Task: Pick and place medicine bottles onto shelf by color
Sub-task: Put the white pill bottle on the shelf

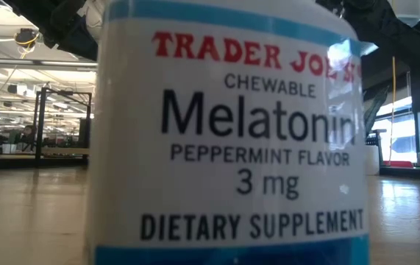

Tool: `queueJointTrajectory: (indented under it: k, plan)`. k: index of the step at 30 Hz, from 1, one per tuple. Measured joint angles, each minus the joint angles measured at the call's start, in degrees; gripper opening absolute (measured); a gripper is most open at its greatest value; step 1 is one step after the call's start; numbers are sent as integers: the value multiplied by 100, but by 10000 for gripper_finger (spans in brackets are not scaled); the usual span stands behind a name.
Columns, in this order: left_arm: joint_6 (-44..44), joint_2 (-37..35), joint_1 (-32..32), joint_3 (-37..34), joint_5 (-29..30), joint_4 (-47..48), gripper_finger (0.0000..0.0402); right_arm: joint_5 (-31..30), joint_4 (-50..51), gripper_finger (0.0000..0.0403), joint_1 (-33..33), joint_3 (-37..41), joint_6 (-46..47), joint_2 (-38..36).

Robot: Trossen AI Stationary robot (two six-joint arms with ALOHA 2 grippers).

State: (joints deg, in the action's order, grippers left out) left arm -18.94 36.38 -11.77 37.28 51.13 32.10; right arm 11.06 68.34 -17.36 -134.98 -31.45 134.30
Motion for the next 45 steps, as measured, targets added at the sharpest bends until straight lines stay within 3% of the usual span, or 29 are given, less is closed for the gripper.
queueJointTrajectory:
  k: [9, 19, 28, 45]
  plan:
    - [1, 0, 0, 0, -2, 2, 112, 79, -660, 296, 193, 212, -144, 26]
    - [2, 0, 0, 0, -2, 2, 112, 58, -729, 296, 107, 232, 566, 181]
    - [2, -2, 1, 0, -2, 0, 112, -340, -770, 296, 100, 229, 629, 260]
    - [1, -2, 2, 0, -2, 1, 112, -377, -820, 296, -9, 229, 993, 260]
